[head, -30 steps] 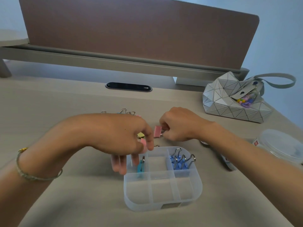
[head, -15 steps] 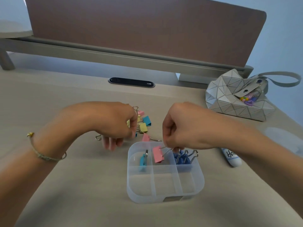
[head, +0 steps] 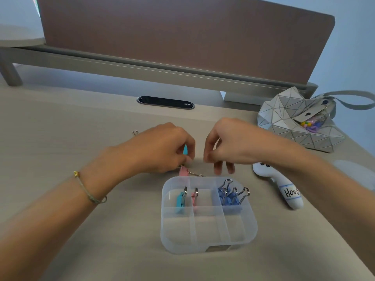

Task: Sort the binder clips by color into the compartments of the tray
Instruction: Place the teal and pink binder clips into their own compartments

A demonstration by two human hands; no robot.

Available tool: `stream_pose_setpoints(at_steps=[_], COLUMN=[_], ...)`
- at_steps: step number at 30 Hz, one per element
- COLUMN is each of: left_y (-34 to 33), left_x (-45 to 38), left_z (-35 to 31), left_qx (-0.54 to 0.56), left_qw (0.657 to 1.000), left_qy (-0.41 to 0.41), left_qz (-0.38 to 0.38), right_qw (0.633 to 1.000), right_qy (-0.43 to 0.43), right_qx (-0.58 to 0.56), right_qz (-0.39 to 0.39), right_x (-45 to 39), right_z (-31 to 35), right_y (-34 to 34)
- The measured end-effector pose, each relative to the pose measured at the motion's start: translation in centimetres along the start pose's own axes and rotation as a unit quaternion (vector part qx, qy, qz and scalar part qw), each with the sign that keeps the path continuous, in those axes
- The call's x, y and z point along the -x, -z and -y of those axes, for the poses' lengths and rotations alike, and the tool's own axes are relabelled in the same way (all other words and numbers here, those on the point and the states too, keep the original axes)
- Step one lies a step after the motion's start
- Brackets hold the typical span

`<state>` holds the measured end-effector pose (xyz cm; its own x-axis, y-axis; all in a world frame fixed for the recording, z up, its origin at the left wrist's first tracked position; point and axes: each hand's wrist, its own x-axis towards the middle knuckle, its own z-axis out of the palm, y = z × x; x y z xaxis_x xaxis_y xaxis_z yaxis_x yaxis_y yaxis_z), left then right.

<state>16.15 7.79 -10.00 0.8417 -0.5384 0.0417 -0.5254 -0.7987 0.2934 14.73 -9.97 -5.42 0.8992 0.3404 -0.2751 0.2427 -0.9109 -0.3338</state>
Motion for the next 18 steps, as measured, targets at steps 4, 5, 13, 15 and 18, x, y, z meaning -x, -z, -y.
stream_pose_setpoints(at_steps=[4,5,13,15,18], left_y=[0.0,-0.1,-1.6,-1.9,-2.2], left_x=[0.1,0.1,0.1,0.0,-0.1], left_z=[0.8,1.0,0.8,0.7,0.5], left_qx=[-0.025,-0.028,-0.022,-0.025,-0.020], left_qw=[0.999,0.999,0.999,0.999,0.999], left_qy=[0.017,0.025,0.022,0.025,0.019], left_qz=[0.025,0.035,0.039,0.035,0.034], right_qw=[0.995,0.992,0.983,0.986,0.989], right_qy=[0.033,0.040,0.083,0.079,0.078], right_qx=[0.079,0.097,0.138,0.127,0.105], right_qz=[0.052,0.066,0.084,0.072,0.061], right_x=[-3.2,-3.9,-5.5,-5.4,-5.3], right_z=[-0.9,-0.9,-0.8,-1.1,-1.4], right_y=[-1.7,-2.3,-3.8,-4.0,-4.3])
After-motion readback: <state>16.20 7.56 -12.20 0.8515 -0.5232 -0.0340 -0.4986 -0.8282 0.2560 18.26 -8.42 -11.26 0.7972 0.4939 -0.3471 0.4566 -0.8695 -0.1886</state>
